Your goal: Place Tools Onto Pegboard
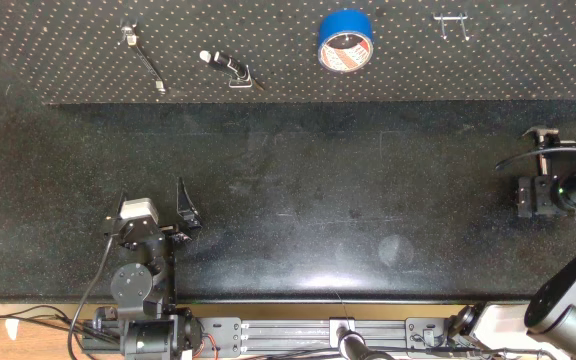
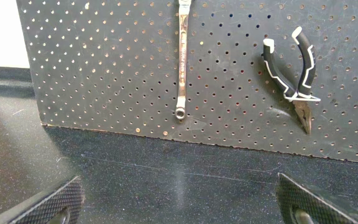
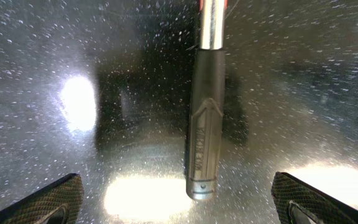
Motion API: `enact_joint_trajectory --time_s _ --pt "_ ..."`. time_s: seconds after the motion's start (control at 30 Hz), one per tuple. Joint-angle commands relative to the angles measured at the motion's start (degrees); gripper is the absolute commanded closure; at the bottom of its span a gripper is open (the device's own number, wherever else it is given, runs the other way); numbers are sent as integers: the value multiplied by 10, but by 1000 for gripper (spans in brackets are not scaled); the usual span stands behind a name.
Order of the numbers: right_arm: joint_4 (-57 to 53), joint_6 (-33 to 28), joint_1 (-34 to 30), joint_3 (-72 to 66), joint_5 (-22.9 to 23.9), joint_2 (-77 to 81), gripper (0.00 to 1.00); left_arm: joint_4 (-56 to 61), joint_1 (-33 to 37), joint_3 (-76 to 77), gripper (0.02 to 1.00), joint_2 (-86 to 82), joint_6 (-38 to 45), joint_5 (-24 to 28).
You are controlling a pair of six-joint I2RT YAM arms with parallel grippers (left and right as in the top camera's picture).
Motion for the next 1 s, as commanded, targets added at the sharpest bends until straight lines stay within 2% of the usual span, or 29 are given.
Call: enact_joint_trajectory --time_s 0.03,0.13,0.2,0.33,0.37,0.53,0.57,0.63,0.67,0.8,0.87,1.0 --pt "8 -19 -3 0 1 24 16 -3 2 -1 20 -4 10 2" --pt "14 -19 -3 0 0 26 16 -3 2 -1 23 -4 10 2" --pt "15 -19 -3 0 0 26 150 -3 2 -1 23 -4 10 2" --pt "16 -19 -3 0 0 31 529 -3 2 -1 23 -4 10 2" --pt "16 -19 -3 0 0 33 581 -3 2 -1 23 -4 10 2" --pt "16 -18 -3 0 0 47 643 -3 2 -1 23 -4 10 2" --pt "16 -19 -3 0 0 47 704 -3 2 -1 23 -4 10 2" --pt "19 -18 -3 0 0 47 890 -3 2 -1 23 -4 10 2" --pt "19 -18 -3 0 0 47 921 -3 2 -1 23 -4 10 2" --pt "23 -12 -3 0 -25 20 925 -3 2 -1 25 -4 10 2" --pt "24 58 -3 0 -41 -22 925 -3 2 -1 23 -4 10 2" --pt "32 73 -2 -1 -132 -166 925 -3 2 -1 23 -4 10 2"
